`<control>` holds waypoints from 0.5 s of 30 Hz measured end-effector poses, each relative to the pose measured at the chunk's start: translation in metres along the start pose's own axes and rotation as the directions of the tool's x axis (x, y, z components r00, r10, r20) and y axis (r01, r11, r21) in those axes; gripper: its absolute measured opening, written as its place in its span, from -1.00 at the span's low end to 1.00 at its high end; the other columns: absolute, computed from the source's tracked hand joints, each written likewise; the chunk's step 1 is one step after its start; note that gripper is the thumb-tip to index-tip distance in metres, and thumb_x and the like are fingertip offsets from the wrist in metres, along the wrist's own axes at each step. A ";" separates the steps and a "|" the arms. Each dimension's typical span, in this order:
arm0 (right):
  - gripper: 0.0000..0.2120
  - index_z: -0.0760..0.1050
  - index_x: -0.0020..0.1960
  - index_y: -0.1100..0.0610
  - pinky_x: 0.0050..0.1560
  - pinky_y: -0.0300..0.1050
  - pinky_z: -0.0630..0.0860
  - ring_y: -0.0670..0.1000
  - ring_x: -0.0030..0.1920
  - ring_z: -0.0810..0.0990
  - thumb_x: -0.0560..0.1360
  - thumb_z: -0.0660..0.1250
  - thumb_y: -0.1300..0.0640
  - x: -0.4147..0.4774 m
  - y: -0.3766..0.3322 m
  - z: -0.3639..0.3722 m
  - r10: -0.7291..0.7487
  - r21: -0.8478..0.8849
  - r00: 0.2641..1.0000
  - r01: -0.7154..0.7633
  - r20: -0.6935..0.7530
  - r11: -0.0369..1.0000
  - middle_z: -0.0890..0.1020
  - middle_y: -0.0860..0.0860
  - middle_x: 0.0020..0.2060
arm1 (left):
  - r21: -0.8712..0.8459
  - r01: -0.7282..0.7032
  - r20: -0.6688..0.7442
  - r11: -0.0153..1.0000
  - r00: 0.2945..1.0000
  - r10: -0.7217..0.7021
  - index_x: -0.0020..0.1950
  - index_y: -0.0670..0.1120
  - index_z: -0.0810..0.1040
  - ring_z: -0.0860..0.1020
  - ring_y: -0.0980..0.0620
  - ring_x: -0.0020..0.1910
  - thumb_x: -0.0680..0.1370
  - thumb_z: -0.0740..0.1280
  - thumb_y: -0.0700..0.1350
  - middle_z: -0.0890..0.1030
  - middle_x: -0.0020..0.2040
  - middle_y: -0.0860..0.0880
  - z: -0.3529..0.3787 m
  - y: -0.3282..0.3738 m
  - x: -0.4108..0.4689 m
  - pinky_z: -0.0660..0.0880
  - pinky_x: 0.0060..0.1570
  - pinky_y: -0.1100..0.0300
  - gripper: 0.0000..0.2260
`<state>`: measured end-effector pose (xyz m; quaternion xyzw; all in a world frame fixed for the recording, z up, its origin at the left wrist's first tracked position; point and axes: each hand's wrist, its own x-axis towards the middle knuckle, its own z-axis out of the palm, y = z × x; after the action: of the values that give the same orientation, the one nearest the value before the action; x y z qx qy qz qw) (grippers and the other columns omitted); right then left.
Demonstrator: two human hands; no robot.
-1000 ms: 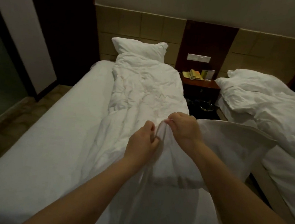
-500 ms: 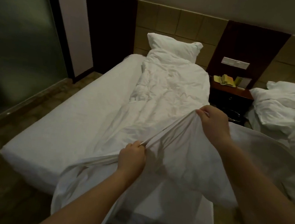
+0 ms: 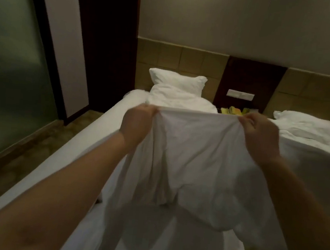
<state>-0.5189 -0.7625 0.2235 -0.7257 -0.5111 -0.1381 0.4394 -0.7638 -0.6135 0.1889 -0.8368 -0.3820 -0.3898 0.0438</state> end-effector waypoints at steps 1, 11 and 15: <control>-0.76 0.56 0.09 0.27 -0.07 -0.15 0.34 -0.01 -0.08 0.47 0.60 0.23 0.13 0.011 -0.006 -0.010 0.005 0.003 0.998 -0.005 -0.068 1.000 0.60 0.14 -0.07 | -0.048 -0.040 -0.060 0.998 0.998 0.037 0.06 -0.14 0.65 0.62 -0.21 -0.12 0.53 0.21 -0.21 0.66 -0.08 -0.20 -0.008 0.005 0.027 0.49 -0.14 0.06 -0.76; -0.80 0.61 0.09 0.23 -0.06 -0.20 0.26 0.21 0.09 0.53 0.58 0.23 0.26 -0.012 0.048 -0.005 0.368 -0.102 0.929 -0.370 -0.039 0.923 0.63 0.21 0.06 | -0.487 0.002 0.208 0.873 0.972 0.114 -0.02 -0.21 0.63 0.58 -0.15 -0.01 0.58 0.27 -0.19 0.66 -0.04 -0.18 0.064 0.035 0.038 0.29 -0.09 0.21 -0.85; -0.79 0.59 -0.07 -0.02 -0.16 -0.18 0.34 -0.15 -0.29 0.53 0.48 0.34 0.28 -0.023 0.024 0.049 0.322 0.030 0.944 -0.325 0.070 0.945 0.57 -0.05 -0.36 | -0.472 0.016 0.330 0.881 0.930 0.160 0.00 -0.18 0.61 0.56 -0.10 -0.01 0.60 0.23 -0.16 0.65 -0.03 -0.14 0.088 0.026 0.015 0.31 -0.08 0.19 -0.82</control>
<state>-0.5207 -0.7413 0.1687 -0.7946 -0.4016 -0.0302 0.4543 -0.6859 -0.5898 0.1446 -0.8934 -0.2464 -0.3085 -0.2146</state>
